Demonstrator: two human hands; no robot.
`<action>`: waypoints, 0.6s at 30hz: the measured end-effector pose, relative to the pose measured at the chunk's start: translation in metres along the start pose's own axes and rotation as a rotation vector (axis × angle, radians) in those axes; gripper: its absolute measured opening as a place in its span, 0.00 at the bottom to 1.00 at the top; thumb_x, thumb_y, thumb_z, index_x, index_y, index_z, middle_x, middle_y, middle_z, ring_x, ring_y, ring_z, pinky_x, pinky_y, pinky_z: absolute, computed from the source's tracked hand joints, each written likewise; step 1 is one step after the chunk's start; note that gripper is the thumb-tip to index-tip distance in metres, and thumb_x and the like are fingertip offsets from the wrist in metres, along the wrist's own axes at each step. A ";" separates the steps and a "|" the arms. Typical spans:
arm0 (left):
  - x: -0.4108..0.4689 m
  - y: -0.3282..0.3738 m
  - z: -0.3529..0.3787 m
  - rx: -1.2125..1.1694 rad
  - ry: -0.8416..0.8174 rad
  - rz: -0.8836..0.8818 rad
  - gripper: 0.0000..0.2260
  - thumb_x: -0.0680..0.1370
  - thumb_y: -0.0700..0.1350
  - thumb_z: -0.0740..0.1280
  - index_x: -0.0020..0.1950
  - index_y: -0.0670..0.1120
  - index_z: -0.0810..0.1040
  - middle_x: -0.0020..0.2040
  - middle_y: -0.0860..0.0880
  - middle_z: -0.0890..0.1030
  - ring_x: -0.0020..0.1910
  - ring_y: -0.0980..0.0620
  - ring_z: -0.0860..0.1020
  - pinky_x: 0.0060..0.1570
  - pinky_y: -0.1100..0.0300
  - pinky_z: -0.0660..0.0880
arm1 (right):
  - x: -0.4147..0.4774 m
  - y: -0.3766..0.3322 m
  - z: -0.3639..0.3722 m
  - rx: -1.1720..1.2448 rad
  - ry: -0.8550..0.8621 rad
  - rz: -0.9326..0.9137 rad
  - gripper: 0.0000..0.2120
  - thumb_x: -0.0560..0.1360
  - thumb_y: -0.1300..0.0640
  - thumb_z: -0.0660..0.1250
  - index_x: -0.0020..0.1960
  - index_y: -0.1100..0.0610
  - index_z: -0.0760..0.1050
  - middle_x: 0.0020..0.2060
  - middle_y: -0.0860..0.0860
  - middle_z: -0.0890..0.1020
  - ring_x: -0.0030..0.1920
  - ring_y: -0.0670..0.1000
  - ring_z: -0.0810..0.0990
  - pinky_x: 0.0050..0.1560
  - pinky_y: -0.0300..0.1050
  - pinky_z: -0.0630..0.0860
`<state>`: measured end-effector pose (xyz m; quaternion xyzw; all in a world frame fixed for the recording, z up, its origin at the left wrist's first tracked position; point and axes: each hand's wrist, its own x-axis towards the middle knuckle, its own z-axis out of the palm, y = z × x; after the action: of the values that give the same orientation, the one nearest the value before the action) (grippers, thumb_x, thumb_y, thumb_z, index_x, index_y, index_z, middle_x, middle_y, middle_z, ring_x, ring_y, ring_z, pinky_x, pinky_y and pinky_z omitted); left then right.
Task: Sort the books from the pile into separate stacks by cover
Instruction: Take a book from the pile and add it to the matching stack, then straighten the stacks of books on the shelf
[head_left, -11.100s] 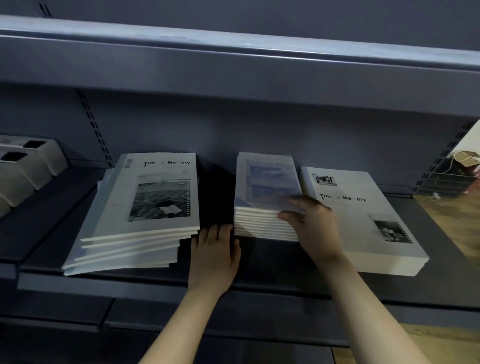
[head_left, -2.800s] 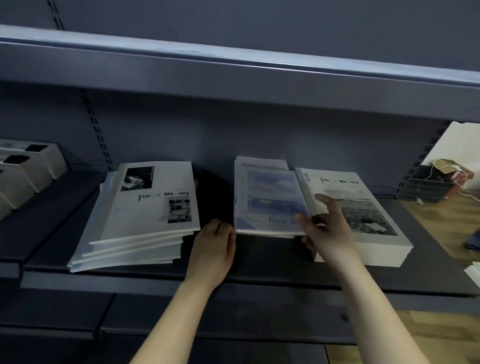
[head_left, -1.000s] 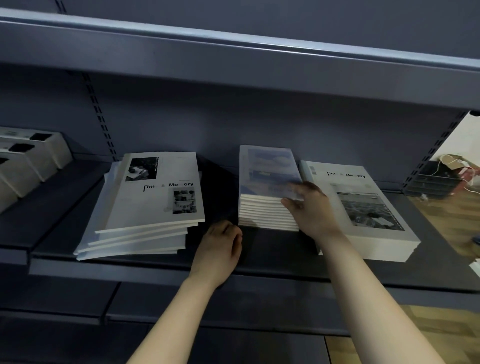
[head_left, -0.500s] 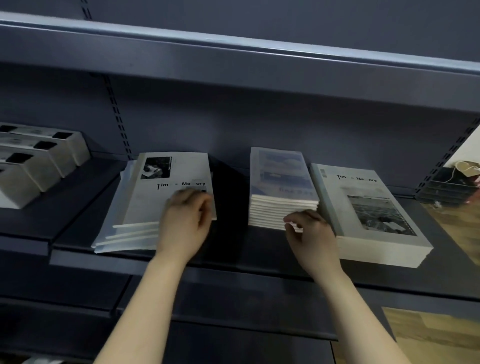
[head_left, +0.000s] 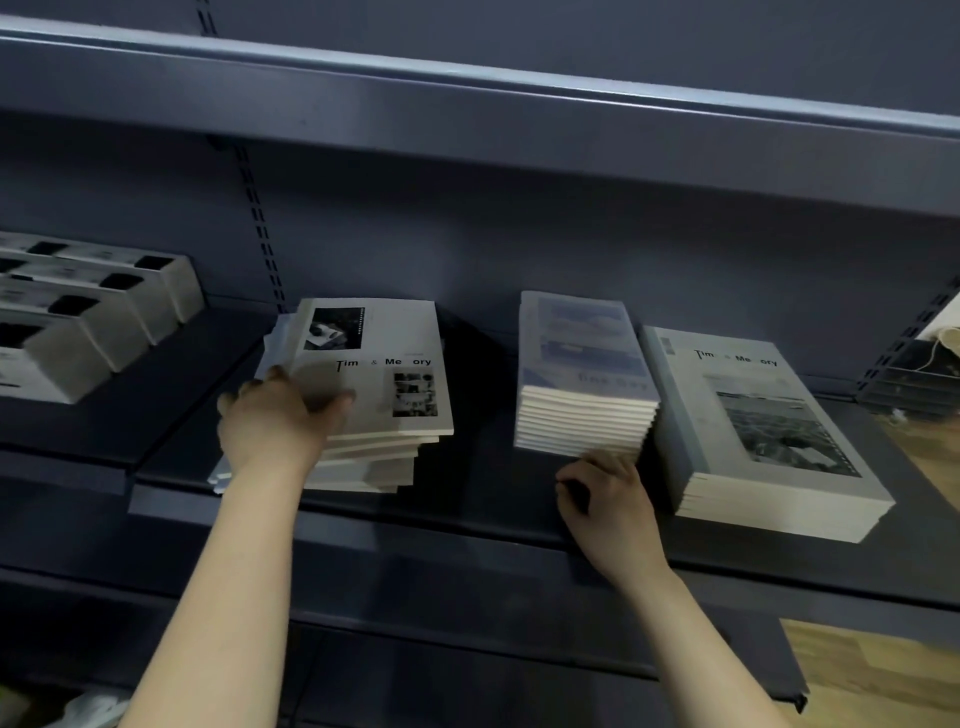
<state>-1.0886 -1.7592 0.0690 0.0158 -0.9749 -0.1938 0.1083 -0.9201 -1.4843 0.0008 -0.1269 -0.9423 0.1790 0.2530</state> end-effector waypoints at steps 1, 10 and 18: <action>0.002 -0.001 -0.001 0.008 -0.003 -0.006 0.40 0.67 0.71 0.65 0.64 0.39 0.71 0.59 0.37 0.76 0.61 0.34 0.70 0.54 0.48 0.69 | -0.001 0.001 0.001 -0.003 0.007 -0.008 0.04 0.70 0.60 0.70 0.43 0.53 0.80 0.44 0.49 0.78 0.49 0.54 0.75 0.47 0.46 0.74; 0.000 0.003 -0.012 -0.606 0.096 -0.063 0.12 0.80 0.45 0.61 0.61 0.40 0.69 0.51 0.38 0.78 0.46 0.37 0.77 0.42 0.49 0.76 | -0.002 0.003 0.005 0.012 0.060 -0.042 0.05 0.69 0.60 0.71 0.44 0.53 0.78 0.45 0.49 0.77 0.48 0.52 0.74 0.46 0.46 0.74; -0.021 0.019 -0.021 -1.060 0.216 0.015 0.07 0.79 0.45 0.60 0.56 0.51 0.72 0.50 0.52 0.79 0.49 0.45 0.78 0.45 0.43 0.76 | -0.002 0.003 0.001 0.081 0.037 -0.037 0.06 0.69 0.62 0.71 0.44 0.53 0.79 0.44 0.48 0.78 0.48 0.50 0.75 0.48 0.41 0.72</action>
<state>-1.0631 -1.7473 0.0906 -0.0281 -0.7269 -0.6557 0.2023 -0.9187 -1.4825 -0.0019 -0.1024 -0.9316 0.2102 0.2784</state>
